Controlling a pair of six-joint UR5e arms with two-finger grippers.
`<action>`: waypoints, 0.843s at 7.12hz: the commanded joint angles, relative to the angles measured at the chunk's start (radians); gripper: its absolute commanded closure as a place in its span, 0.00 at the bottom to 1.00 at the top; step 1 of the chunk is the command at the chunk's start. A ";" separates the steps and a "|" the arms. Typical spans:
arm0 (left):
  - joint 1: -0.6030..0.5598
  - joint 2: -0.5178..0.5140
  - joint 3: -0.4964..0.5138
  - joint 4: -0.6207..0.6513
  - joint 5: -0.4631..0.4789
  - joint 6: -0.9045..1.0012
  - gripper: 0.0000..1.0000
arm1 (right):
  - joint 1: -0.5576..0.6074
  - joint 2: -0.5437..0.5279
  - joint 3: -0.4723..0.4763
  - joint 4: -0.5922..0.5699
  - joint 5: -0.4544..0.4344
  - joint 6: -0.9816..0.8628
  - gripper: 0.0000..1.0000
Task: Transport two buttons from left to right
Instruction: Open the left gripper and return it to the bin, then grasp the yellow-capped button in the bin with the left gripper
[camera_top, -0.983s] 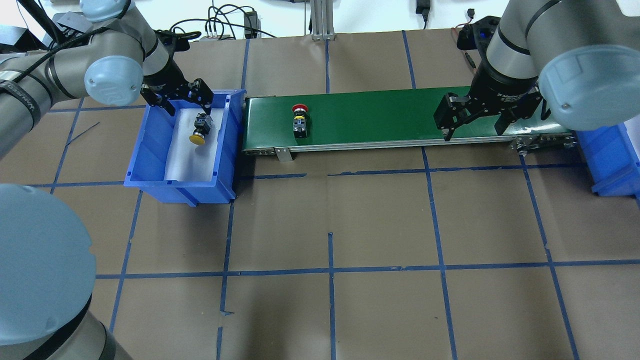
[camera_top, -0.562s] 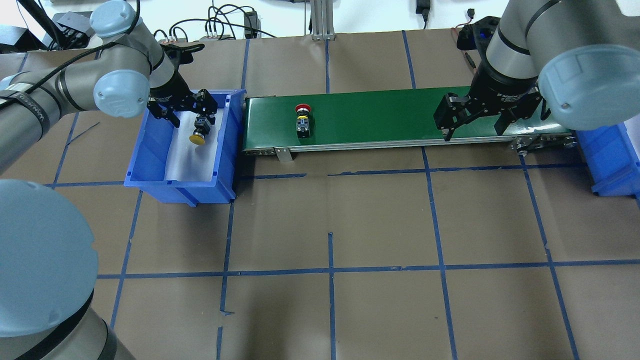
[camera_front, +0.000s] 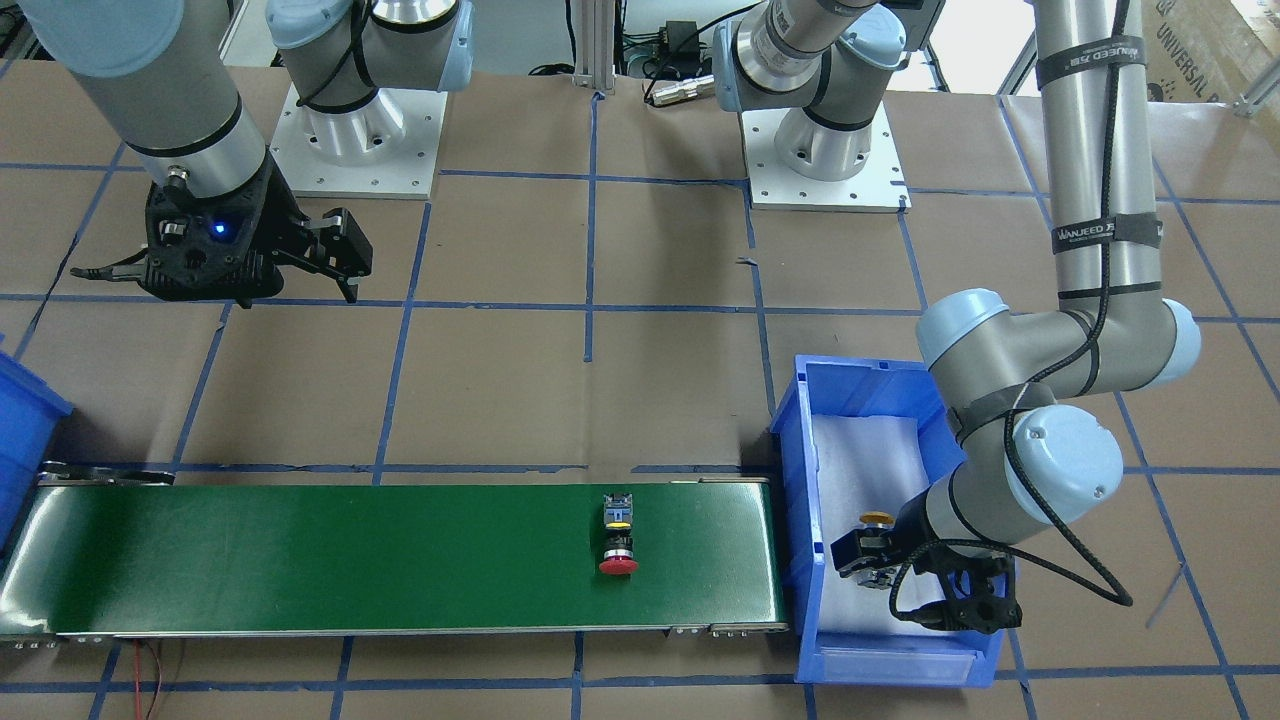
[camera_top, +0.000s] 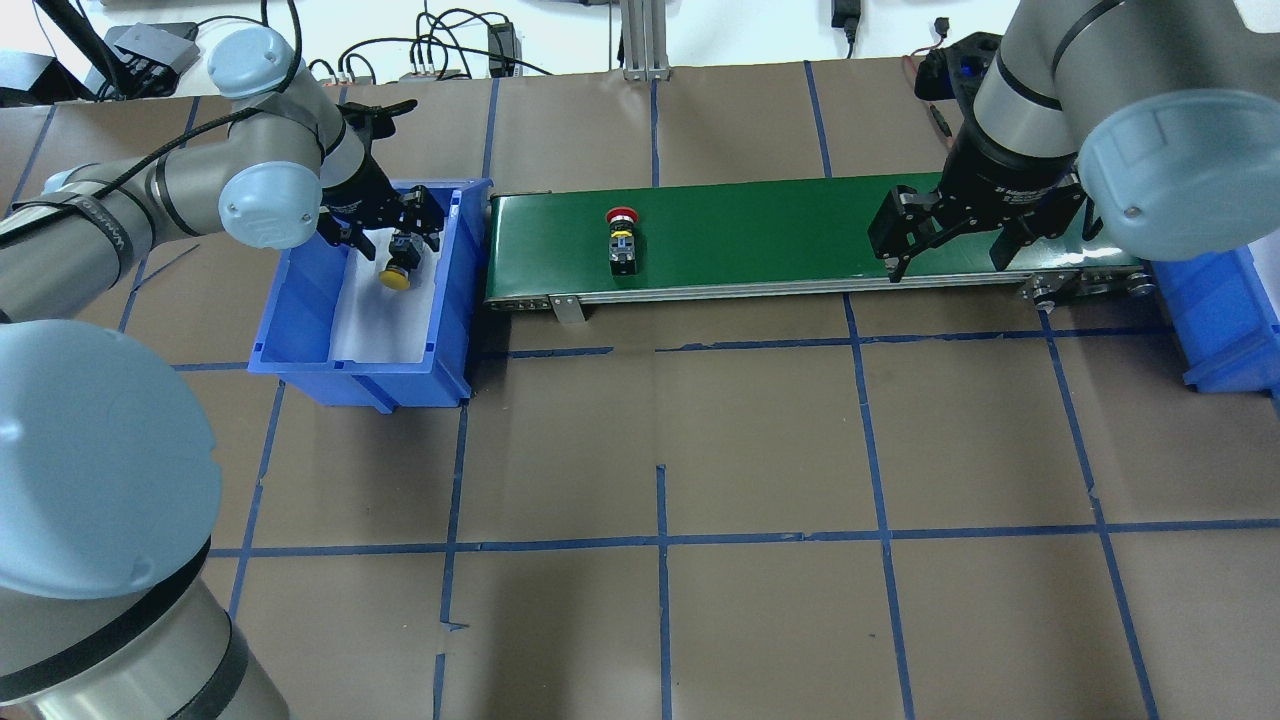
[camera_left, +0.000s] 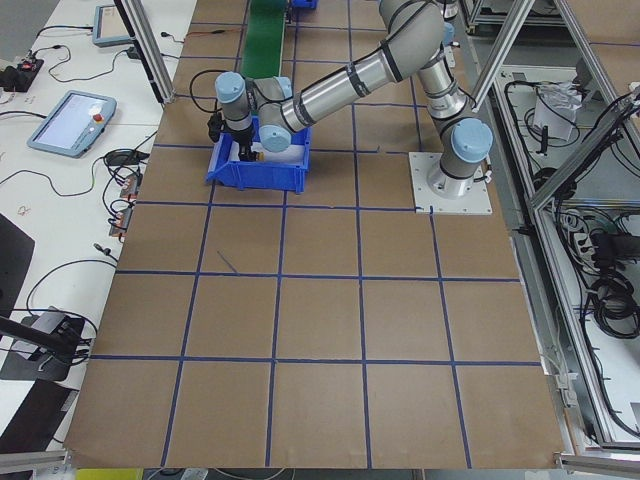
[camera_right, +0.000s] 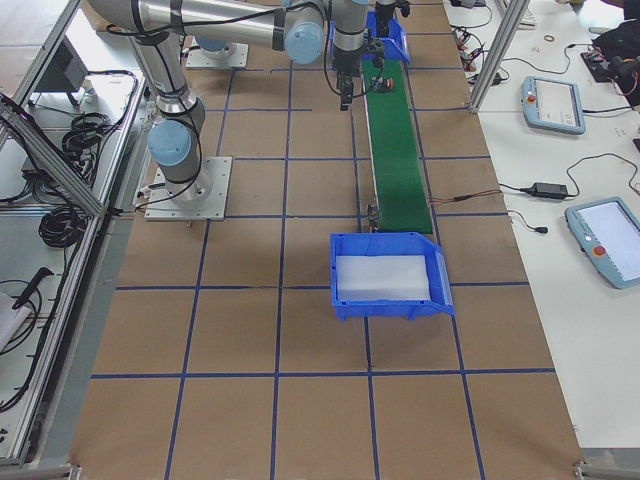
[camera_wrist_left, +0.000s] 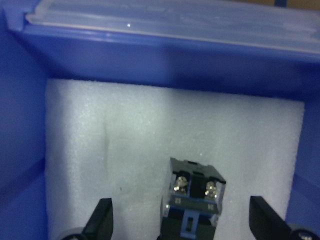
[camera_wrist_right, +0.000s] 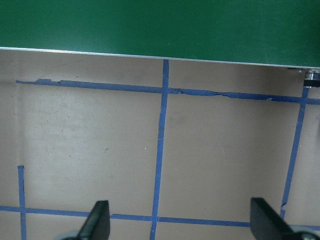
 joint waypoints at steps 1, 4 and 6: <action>0.000 -0.008 -0.008 0.030 0.001 0.003 0.23 | 0.000 0.000 0.000 0.000 0.000 0.000 0.00; 0.000 0.012 -0.016 0.019 0.004 0.010 0.67 | 0.000 0.000 0.000 0.000 0.000 0.000 0.00; 0.000 0.070 -0.020 -0.057 0.007 0.017 0.75 | 0.000 0.000 0.000 0.000 0.000 -0.002 0.00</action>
